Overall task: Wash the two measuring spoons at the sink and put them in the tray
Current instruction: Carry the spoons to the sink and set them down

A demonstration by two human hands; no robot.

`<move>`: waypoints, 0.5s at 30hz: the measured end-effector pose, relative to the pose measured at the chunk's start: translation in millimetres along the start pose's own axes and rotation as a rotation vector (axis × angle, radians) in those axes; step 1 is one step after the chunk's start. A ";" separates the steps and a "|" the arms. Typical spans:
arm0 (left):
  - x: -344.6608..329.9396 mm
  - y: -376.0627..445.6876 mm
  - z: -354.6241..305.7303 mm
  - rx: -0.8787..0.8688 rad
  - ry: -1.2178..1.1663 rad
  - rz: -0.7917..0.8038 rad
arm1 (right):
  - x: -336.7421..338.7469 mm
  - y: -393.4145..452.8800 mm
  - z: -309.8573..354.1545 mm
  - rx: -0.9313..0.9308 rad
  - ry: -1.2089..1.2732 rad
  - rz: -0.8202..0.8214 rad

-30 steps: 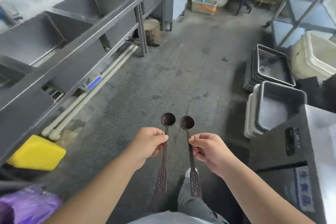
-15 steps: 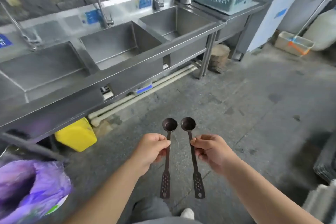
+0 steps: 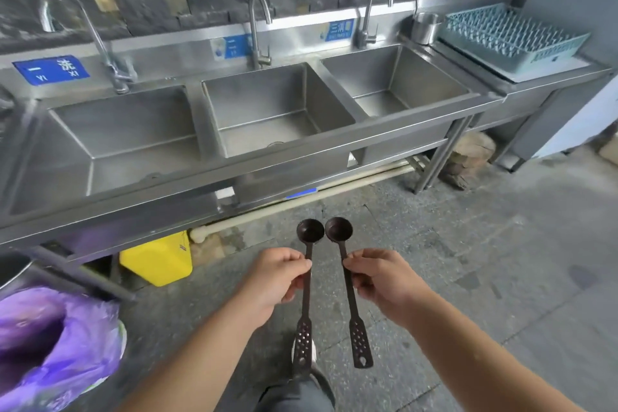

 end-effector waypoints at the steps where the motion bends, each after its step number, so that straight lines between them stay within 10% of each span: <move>1: 5.5 12.1 -12.9 -0.001 -0.012 -0.012 | -2.5 18.9 6.5 -0.004 0.002 0.008; 15: 64.4 157.7 -182.3 -0.023 -0.072 -0.094 | -29.9 242.8 93.8 -0.012 0.010 0.151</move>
Point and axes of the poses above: each hand's wrist, its own y-axis towards the middle knuckle, its own x-axis out of the back of the hand, z = x × y, the point moved 3 cm from there along y, towards the middle knuckle, and after that the axes turned 15 degrees about x, right-handed, at the moved point
